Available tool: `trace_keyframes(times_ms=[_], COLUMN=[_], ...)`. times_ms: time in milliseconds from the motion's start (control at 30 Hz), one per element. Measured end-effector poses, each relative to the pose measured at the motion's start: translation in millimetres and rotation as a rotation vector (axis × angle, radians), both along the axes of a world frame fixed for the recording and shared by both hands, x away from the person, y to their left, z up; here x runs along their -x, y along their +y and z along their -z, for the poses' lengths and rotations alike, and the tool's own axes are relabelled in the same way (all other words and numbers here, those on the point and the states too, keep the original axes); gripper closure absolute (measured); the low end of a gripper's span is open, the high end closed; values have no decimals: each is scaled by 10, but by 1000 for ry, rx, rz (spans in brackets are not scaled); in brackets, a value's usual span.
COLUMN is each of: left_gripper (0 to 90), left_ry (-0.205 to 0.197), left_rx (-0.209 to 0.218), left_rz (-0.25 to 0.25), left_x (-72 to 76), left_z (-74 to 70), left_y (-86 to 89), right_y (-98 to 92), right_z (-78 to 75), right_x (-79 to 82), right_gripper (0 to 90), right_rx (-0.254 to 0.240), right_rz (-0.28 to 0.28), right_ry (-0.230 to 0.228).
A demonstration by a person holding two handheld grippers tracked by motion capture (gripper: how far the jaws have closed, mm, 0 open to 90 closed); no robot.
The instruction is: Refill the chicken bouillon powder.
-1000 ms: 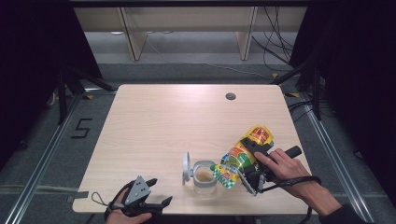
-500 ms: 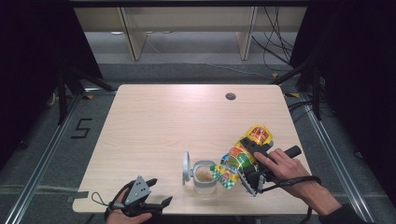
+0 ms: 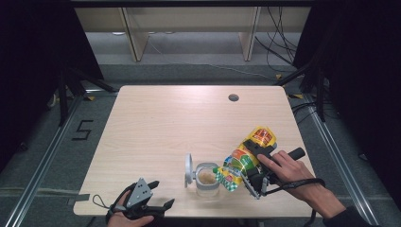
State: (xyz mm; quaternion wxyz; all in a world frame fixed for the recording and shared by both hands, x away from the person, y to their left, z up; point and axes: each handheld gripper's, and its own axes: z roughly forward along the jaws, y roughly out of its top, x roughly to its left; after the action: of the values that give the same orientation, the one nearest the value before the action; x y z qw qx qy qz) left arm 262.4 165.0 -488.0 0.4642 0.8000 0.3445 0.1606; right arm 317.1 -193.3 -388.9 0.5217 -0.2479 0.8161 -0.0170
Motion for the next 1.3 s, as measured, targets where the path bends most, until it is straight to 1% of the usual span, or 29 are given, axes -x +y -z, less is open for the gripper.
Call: trace_keyframes(times_ms=[33,100,233,300,333,367,400,433,467,500,533,567,600,667,933,967,1000,1067,1100,1167,1200,1233,1300], left_gripper=[197,197,197,197,197,196,197,197,197,197,197,196,196,196,195,195,195,195,195,195,195,195,195], left_ry=[9,2,3,1,1,1,2,3,4,5,1,6,2,3,2,2,2,-16,-14,-15,-15,-14,-13], left_rx=[-7,-3,-6,-8,0,2,0,2,-9,-6,-6,-6,-2,-1,-3,-2,-2,-19,-18,-20,-20,-20,-19], left_rz=[8,5,3,2,-1,1,-1,0,5,4,1,8,4,3,5,2,1,17,16,17,17,17,16], left_x=[-2,-1,0,-1,0,-2,0,0,-1,-1,1,-2,1,0,0,3,5,-6,-5,-5,-4,-4,-4], left_z=[-4,-2,-2,-2,0,3,1,1,-4,-2,-1,-3,-2,-2,-2,-3,-5,-11,-10,-9,-8,-8,-7], left_y=[9,7,5,4,-1,-1,-1,-1,8,6,4,8,6,6,10,11,12,24,23,22,21,21,22], right_y=[-2,-3,3,2,4,-1,-1,7,16,26,27,33,23,19,17,23,21,19,19,21,31,35,34], right_z=[4,9,0,2,1,8,8,1,-6,-15,-14,-20,-5,1,-3,-8,-6,-4,-6,-14,-32,-37,-45], right_x=[8,9,-1,-1,-1,10,6,1,-1,-14,-13,-10,0,10,9,0,3,8,10,12,0,-7,-5], right_gripper=[465,465,466,466,466,466,466,466,466,466,466,466,466,467,467,467,467,467,467,467,467,467,467], right_rx=[-5,-15,0,-3,-1,-10,-11,-5,-1,15,12,21,4,-5,-4,3,1,0,0,-4,14,13,9], right_rz=[8,8,-3,-3,-5,11,5,-12,-15,-37,-34,-32,-8,5,3,-11,-3,3,3,1,-28,-43,-36], right_ry=[-3,3,-7,-4,-6,-2,1,-6,-11,-10,-10,-13,-2,-1,-2,-3,0,-1,-2,-4,-15,-26,-18])
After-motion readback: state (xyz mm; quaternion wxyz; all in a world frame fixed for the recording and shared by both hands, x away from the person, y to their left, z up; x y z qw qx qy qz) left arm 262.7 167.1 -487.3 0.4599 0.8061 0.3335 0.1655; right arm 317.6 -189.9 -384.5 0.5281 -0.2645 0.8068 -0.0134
